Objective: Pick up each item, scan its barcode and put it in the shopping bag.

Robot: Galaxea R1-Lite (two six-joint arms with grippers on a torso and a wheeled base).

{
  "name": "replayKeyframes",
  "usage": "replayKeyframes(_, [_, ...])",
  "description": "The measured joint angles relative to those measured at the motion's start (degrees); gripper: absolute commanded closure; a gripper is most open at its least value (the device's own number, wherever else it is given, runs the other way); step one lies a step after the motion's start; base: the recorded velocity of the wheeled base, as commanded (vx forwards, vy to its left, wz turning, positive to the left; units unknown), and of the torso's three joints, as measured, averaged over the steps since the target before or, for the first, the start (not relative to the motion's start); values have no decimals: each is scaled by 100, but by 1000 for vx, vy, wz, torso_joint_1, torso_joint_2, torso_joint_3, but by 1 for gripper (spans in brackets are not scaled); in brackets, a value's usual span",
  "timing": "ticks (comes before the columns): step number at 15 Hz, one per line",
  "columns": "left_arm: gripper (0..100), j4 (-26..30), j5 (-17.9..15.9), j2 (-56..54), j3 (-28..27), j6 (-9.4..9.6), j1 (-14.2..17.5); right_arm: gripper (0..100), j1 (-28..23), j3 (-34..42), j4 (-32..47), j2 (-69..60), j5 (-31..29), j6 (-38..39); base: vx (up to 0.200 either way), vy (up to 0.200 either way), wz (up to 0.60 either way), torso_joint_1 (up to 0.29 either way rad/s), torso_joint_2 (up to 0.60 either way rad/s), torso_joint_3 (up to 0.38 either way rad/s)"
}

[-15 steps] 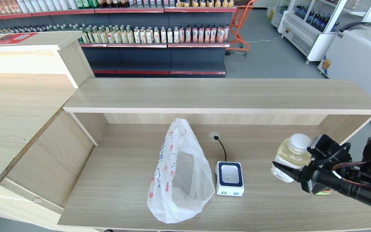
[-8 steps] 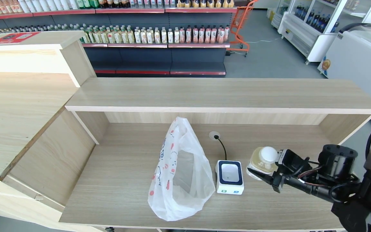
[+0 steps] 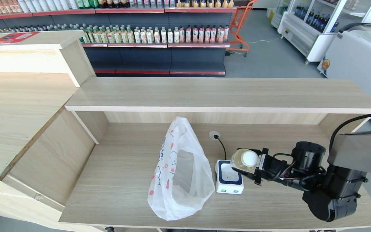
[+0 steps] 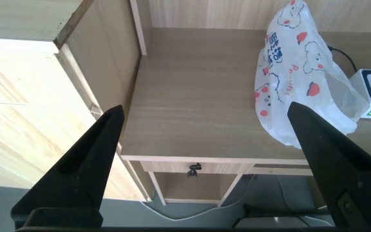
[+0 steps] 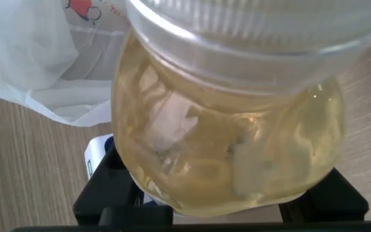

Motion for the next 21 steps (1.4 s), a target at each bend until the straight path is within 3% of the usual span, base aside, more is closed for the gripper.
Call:
replayKeyframes(5, [0,0,-2,0,0,0,0,100,-7,-188,5,449,99,-508,0,0,0,0,0,0])
replayKeyframes(12, [0,0,0,0,0,0,0,100,-29,-746,-5,892,588,-539,0,0,0,0,0,0])
replayKeyframes(21, [0,0,0,0,0,0,0,100,-85,-874,5,970,574,-525,0,0,0,0,0,0])
